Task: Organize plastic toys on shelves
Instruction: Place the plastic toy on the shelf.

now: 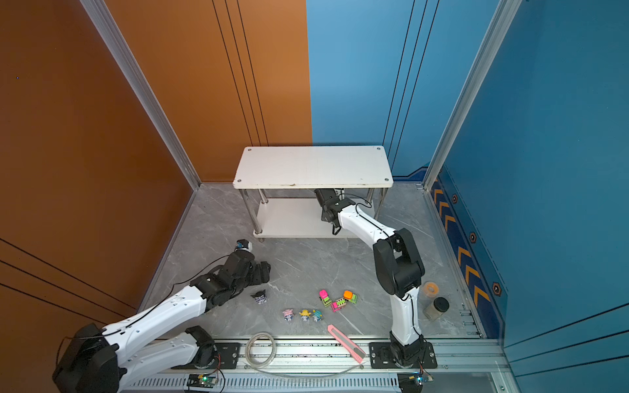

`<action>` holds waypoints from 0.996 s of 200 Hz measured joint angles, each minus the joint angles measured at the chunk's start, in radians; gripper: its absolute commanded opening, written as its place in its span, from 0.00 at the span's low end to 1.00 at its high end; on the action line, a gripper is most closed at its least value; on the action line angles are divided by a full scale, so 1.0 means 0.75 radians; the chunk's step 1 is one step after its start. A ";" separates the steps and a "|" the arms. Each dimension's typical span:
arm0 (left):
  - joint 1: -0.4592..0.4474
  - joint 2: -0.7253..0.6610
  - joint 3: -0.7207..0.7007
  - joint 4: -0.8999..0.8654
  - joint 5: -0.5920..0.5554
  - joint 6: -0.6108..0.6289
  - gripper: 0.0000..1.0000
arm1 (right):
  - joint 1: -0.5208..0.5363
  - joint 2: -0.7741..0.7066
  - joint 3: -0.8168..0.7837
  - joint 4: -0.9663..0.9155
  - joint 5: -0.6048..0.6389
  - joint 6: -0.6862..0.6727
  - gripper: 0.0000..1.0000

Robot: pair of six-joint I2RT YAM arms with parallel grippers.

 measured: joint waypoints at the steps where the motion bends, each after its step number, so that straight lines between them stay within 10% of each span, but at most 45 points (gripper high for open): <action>1: 0.000 0.000 0.000 0.000 0.000 0.000 0.88 | 0.000 0.000 0.000 -0.001 -0.001 0.000 0.37; 120: -0.001 0.000 0.000 0.010 0.001 -0.001 0.88 | 0.000 0.002 0.002 -0.032 -0.017 -0.001 0.36; 199: -0.001 0.000 0.000 0.020 0.001 -0.002 0.91 | -0.001 0.002 0.014 -0.045 -0.027 -0.001 0.55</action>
